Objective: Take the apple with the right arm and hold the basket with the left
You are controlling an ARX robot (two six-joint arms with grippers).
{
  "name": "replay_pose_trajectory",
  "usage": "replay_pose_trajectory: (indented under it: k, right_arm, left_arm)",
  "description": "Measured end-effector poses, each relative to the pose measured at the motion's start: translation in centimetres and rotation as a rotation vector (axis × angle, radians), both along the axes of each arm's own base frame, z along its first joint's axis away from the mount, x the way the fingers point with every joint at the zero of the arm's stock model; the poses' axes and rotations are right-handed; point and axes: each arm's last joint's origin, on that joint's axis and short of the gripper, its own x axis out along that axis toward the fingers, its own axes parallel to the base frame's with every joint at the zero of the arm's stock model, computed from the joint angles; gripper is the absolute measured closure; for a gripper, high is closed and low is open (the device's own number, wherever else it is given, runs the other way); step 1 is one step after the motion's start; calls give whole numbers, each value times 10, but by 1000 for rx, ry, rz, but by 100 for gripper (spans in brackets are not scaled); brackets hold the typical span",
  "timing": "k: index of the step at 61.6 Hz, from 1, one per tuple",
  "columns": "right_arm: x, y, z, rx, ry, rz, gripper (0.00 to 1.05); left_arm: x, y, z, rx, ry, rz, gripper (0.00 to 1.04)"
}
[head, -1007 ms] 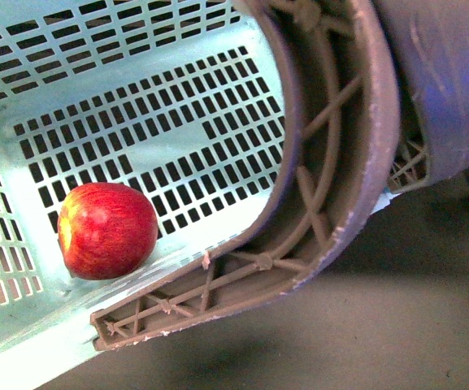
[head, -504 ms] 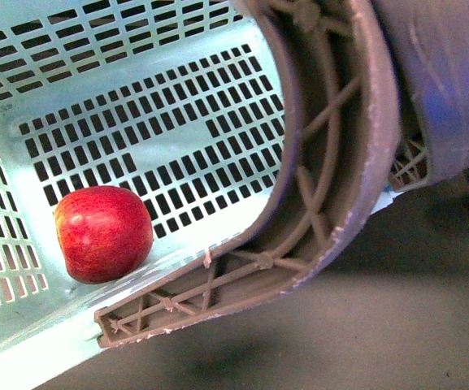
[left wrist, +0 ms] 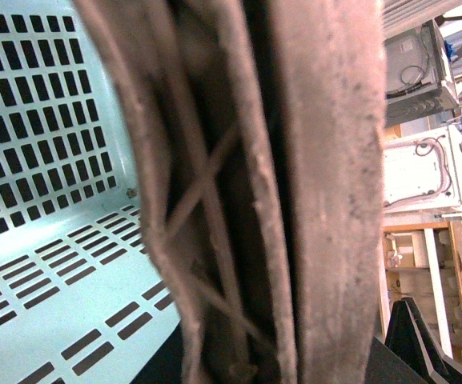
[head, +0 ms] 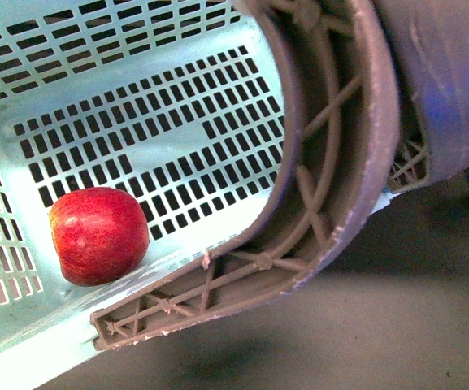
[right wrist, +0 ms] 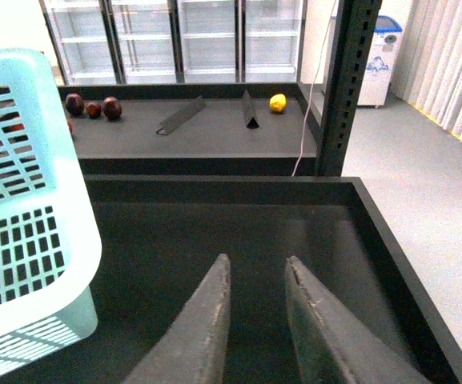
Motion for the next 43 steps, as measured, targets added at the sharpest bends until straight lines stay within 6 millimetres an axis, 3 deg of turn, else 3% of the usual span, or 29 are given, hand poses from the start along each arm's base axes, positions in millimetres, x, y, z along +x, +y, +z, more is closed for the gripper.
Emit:
replay_pose_trajectory:
  k: [14,22,43]
  right_arm:
    - [0,0,0,0,0,0,36]
    - [0,0,0,0,0,0,9]
    - [0,0,0,1,0,0,9]
  left_arm:
    - [0,0,0,0,0,0,88]
    - [0,0,0,0,0,0,88]
    - [0,0,0,0,0,0,88]
